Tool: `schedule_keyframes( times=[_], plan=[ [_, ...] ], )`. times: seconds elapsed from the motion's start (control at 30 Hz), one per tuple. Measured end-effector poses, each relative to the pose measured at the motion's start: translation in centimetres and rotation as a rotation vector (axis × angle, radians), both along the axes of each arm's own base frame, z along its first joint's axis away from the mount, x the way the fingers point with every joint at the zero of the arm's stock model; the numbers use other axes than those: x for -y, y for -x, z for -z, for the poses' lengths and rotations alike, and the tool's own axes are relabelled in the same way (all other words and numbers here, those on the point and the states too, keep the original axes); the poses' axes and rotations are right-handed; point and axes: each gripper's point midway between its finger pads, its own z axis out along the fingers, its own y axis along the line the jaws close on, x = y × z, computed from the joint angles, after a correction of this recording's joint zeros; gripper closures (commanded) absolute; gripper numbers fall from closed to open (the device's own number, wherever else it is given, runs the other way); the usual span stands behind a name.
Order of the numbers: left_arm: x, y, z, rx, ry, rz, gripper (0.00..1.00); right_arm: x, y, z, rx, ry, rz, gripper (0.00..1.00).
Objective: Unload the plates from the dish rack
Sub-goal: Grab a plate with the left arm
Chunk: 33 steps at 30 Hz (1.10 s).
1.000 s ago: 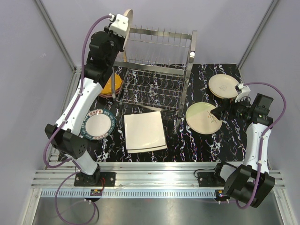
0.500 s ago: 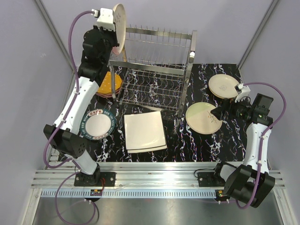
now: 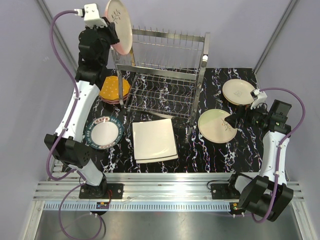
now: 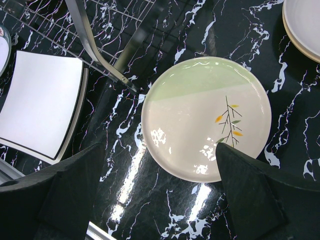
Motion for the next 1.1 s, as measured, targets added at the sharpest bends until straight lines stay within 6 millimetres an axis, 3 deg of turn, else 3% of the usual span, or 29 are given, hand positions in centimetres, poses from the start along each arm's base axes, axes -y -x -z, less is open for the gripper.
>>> schedule_keyframes(
  times=[0.37, 0.83, 1.0, 1.1],
  plan=[
    [-1.9, -0.4, -0.5, 0.007, 0.197, -0.001, 1.00, 0.0, 0.0, 0.0, 0.000, 0.000, 0.000, 0.00],
    [-1.1, -0.1, -2.0, 0.027, 0.436, 0.112, 1.00, -0.1, 0.3, -0.2, 0.005, 0.006, -0.005, 0.00],
    [-1.0, 0.8, -3.1, 0.035, 0.509, 0.170, 1.00, -0.3, 0.6, -0.8, 0.033, 0.018, -0.015, 0.00],
    [-1.2, 2.5, -4.2, 0.050, 0.564, 0.215, 1.00, -0.5, 0.7, -0.9, 0.038, 0.018, -0.025, 0.00]
  ],
)
